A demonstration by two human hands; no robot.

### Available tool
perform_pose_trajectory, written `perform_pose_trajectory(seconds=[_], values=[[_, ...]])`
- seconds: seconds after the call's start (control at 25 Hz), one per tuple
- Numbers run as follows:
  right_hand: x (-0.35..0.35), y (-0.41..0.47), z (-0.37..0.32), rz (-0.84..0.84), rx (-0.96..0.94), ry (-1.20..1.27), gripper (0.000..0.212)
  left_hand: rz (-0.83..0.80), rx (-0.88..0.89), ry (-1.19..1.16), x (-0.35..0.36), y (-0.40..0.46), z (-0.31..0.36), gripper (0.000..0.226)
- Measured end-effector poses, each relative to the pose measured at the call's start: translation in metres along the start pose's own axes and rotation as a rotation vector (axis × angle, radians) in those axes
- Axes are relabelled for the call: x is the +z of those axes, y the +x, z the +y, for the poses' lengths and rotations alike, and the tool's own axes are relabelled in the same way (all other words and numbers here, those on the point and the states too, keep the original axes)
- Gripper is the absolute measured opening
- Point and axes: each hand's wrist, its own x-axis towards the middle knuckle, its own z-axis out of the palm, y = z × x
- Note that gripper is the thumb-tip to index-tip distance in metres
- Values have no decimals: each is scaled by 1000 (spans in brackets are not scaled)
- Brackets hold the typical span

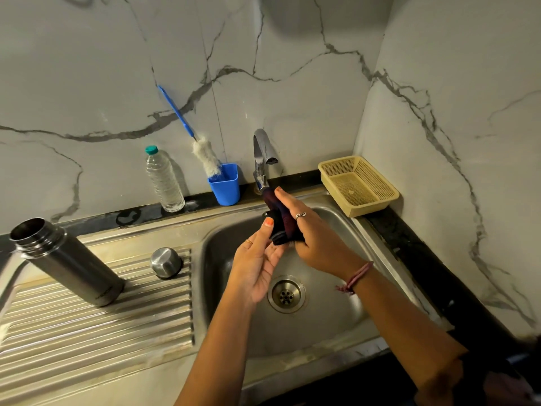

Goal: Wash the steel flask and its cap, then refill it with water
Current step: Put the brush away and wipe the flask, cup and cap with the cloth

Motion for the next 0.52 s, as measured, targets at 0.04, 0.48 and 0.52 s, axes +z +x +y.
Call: perform_pose_trajectory(seconds=[0.04, 0.48, 0.52], values=[[-3, 0, 0, -27, 12, 30, 83, -4, 5, 12, -2, -1, 3, 44], [10, -9, -24, -8, 116, 81, 82, -18, 41, -94, -6, -20, 12, 41], [9, -9, -27, -20, 163, 101, 81, -19, 55, -92, -8, -21, 12, 47]])
